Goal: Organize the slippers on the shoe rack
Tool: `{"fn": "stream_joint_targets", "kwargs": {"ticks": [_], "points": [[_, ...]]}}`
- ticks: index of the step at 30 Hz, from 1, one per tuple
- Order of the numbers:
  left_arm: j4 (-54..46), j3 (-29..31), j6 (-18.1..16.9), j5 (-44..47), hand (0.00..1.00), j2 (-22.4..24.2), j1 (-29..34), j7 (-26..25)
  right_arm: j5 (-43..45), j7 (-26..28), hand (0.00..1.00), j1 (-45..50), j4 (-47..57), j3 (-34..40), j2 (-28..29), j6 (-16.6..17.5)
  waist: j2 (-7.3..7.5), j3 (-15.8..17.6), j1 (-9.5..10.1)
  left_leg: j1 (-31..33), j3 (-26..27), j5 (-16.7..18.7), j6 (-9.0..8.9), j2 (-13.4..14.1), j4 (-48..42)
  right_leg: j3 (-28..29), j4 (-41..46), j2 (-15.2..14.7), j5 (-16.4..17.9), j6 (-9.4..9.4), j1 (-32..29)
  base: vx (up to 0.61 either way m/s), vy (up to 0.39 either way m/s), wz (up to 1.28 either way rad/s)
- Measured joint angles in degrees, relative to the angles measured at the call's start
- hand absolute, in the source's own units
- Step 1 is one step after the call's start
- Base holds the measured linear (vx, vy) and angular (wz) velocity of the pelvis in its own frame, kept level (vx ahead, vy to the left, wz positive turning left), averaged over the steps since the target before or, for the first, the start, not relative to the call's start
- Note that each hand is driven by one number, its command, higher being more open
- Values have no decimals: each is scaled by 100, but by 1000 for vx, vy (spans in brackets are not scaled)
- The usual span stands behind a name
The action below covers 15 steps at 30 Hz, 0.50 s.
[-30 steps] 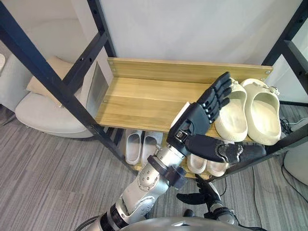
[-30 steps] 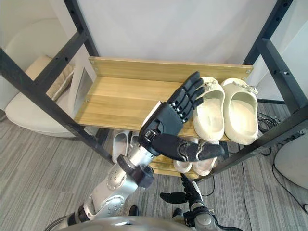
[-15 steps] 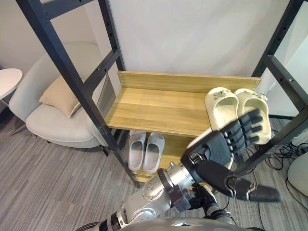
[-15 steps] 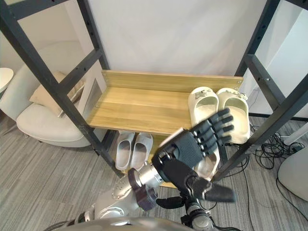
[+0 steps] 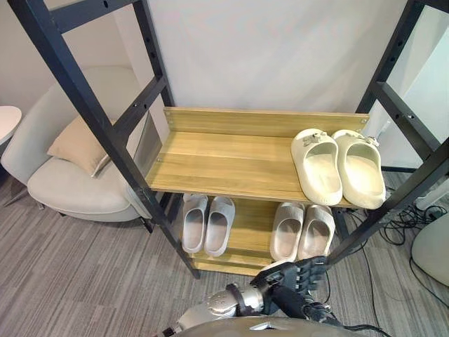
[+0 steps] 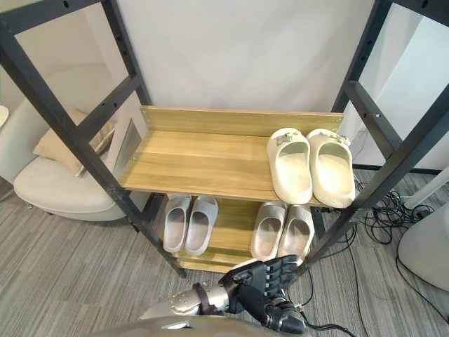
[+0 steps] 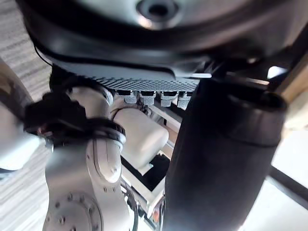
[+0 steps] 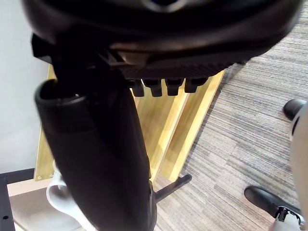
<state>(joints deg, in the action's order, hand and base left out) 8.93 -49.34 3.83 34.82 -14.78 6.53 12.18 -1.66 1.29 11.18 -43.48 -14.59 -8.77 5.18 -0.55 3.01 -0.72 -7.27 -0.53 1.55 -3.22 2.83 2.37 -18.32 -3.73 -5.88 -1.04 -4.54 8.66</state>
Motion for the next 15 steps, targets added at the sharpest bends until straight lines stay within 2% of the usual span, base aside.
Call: {"fn": "stream_joint_targets", "kwargs": {"ticks": [4,8,12,15], "points": [[218,1070,-98,-551,100,-110,626,20,8,118,100,296,358,256,-3,52,51,33,7,-5,51,66,-10,45,-51,51,-22,23,2,3,-2,14,0,-7],[848,1667,-117,-988,100,-33,676,-203,-54,119,100,311,380,275,28,56,89,46,28,21,112,117,-18,50,-104,106,-42,28,2,3,-30,6,19,-9],[1512,2508,-146,-1549,100,211,703,-576,-54,83,100,269,232,467,213,42,168,51,34,146,56,128,-13,15,-99,42,-109,32,2,-2,-98,29,11,7],[1828,2901,-268,-1848,100,335,677,-775,-58,8,100,141,45,500,261,21,179,52,41,246,-19,127,-11,-3,-98,-21,-107,25,7,-6,-160,55,9,10]]}}
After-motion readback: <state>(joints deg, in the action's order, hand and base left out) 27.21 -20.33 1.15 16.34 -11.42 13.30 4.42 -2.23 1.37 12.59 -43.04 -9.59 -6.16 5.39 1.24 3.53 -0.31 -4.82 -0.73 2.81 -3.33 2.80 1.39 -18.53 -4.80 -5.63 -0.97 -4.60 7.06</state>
